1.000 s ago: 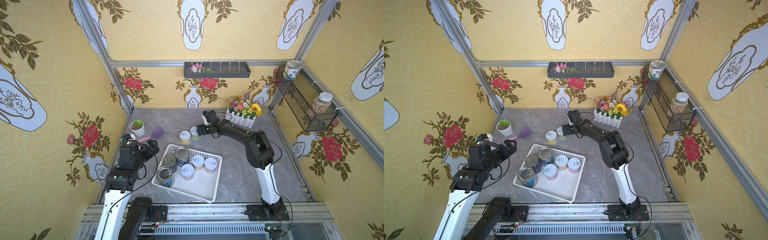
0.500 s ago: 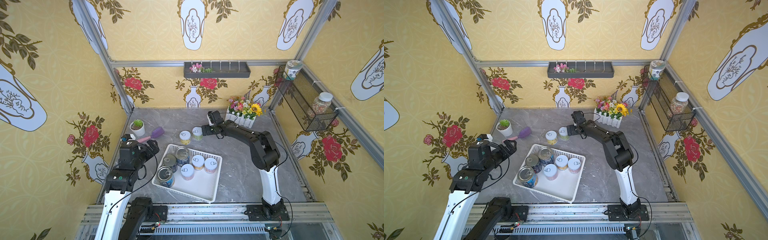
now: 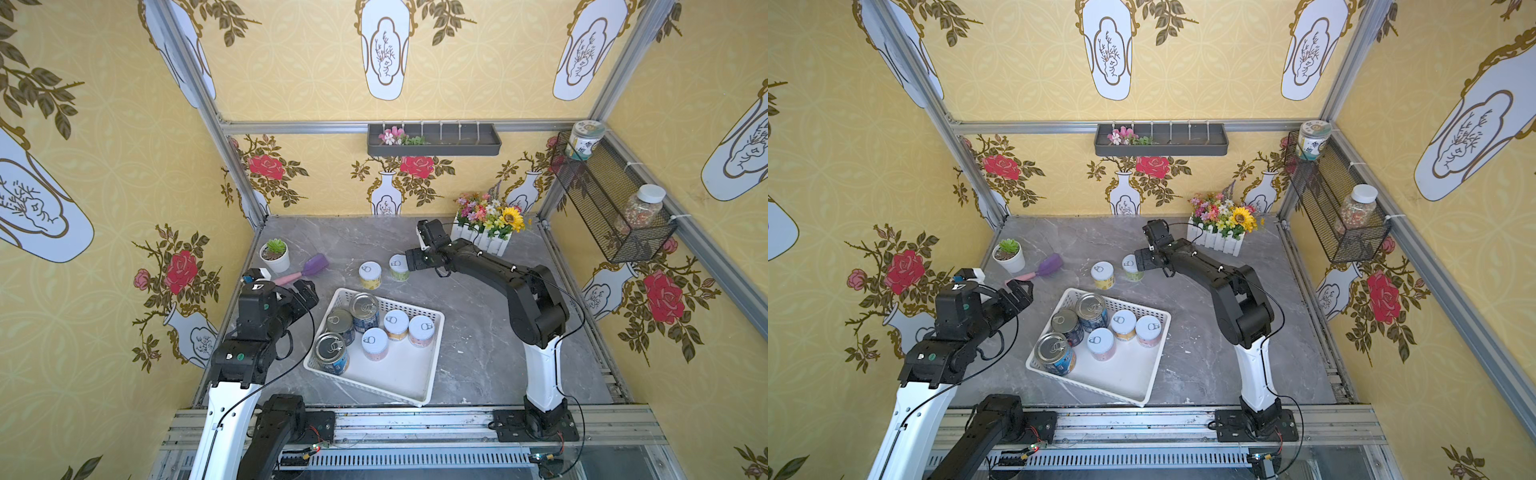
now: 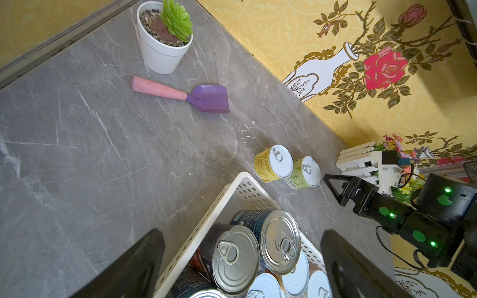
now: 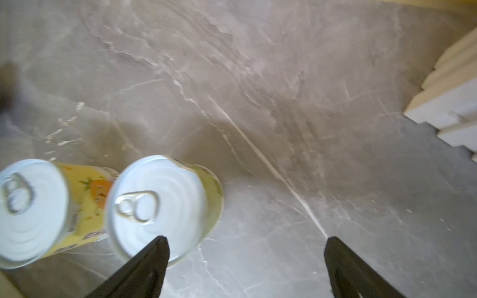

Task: Put the canned food in the basket
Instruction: Pick up the canned food from the center of the board.

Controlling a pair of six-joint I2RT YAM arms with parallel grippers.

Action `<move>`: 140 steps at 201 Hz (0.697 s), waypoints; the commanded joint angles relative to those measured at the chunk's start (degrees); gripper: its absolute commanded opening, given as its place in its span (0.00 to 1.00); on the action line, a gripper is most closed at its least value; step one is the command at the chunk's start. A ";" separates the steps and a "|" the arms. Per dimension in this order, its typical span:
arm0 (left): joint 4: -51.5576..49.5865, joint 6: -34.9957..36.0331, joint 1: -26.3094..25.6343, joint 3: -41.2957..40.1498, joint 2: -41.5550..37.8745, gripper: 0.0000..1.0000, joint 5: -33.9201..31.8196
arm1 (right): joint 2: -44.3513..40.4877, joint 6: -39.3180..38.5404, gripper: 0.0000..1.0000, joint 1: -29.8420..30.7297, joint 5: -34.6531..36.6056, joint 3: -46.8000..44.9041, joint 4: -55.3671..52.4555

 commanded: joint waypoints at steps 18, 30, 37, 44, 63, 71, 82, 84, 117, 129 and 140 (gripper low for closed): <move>1.00 0.50 0.06 -0.23 -0.33 1.00 0.42 | 4.16 -1.69 0.97 3.13 -1.87 6.70 -2.21; 1.00 0.52 0.05 -0.23 -0.42 1.00 0.40 | 5.84 -1.48 0.97 3.22 -2.51 8.09 -2.45; 1.00 0.49 0.12 -0.23 -0.42 1.00 0.38 | 6.63 -1.47 0.97 3.29 -2.59 8.81 -2.76; 1.00 0.57 0.06 -0.24 -0.42 1.00 0.36 | 7.23 -1.44 0.97 3.32 -2.58 9.52 -3.08; 1.00 0.53 0.05 -0.25 -0.35 1.00 0.39 | 8.27 -1.38 0.97 3.49 -2.26 10.66 -3.57; 1.00 0.52 0.08 -0.23 -0.30 1.00 0.37 | 8.46 -1.38 0.97 3.66 -2.16 10.92 -3.67; 1.00 0.51 0.10 -0.23 -0.33 1.00 0.46 | 8.98 -1.46 0.97 3.84 -2.04 11.42 -4.07; 1.00 0.55 0.07 -0.23 -0.38 1.00 0.40 | 9.06 -1.53 0.97 3.84 -2.03 11.55 -4.14; 1.00 0.56 0.05 -0.21 -0.51 1.00 0.37 | 11.15 -1.64 0.97 4.11 -0.86 13.44 -5.78; 1.00 0.56 0.05 -0.23 -0.51 1.00 0.37 | 11.80 -1.65 0.97 4.19 -0.27 14.09 -6.38; 1.00 0.57 0.05 -0.26 -0.51 1.00 0.37 | 12.31 -1.64 0.97 4.20 0.46 14.47 -6.87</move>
